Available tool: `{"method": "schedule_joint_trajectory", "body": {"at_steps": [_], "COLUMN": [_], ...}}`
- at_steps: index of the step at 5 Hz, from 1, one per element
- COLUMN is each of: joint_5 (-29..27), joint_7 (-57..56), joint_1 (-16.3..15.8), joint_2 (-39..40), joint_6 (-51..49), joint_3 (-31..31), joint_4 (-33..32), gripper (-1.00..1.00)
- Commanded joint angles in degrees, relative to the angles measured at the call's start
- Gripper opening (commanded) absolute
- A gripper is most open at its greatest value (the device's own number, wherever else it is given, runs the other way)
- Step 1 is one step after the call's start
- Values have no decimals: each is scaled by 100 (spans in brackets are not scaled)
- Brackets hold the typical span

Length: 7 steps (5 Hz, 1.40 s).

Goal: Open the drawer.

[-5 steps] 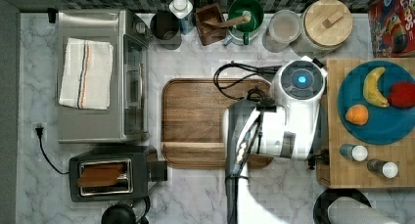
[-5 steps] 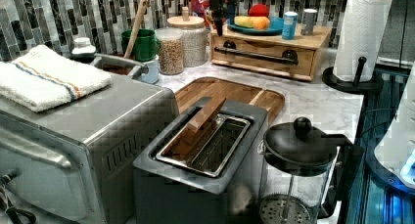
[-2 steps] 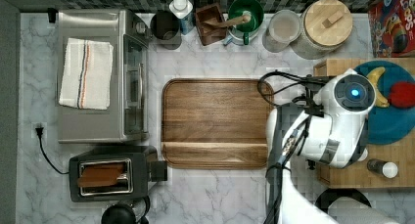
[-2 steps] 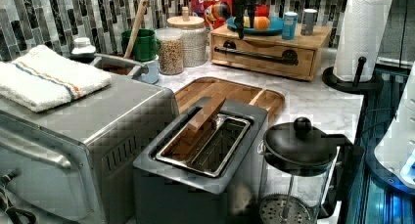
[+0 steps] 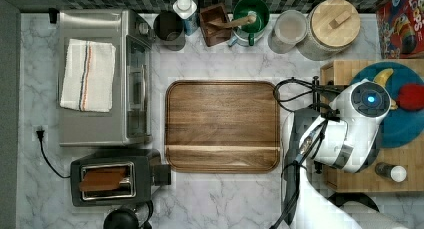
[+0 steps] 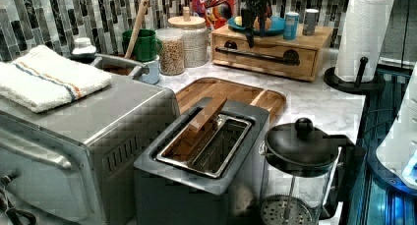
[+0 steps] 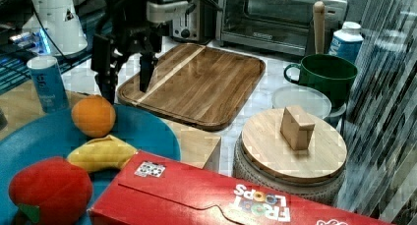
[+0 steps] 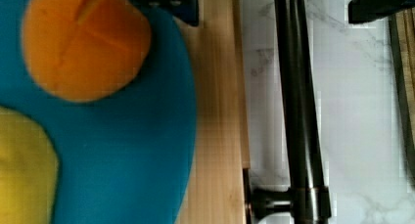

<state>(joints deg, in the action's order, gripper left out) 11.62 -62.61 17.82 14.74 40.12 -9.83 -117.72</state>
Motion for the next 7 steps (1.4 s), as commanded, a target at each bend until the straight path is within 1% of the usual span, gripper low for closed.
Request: {"method": "schedule_joint_trajectory", "body": {"at_steps": [1,2,3,4,5,7], "joint_5": [134,189,188,90,112,272], "joint_7": [458,654,503,301,451,730], "joint_1": [-407,-361,-270,-223,-259,-247], "joint_2": [-324,-346,-258,-178,-122,64], "joint_6": [-355,-155,221,248,584,1680], "joint_3": [297,397,401,371,323,267], "joint_4": [242,113,46,63,-141,-680], "gripper": [100,100,100,100,100,100]}}
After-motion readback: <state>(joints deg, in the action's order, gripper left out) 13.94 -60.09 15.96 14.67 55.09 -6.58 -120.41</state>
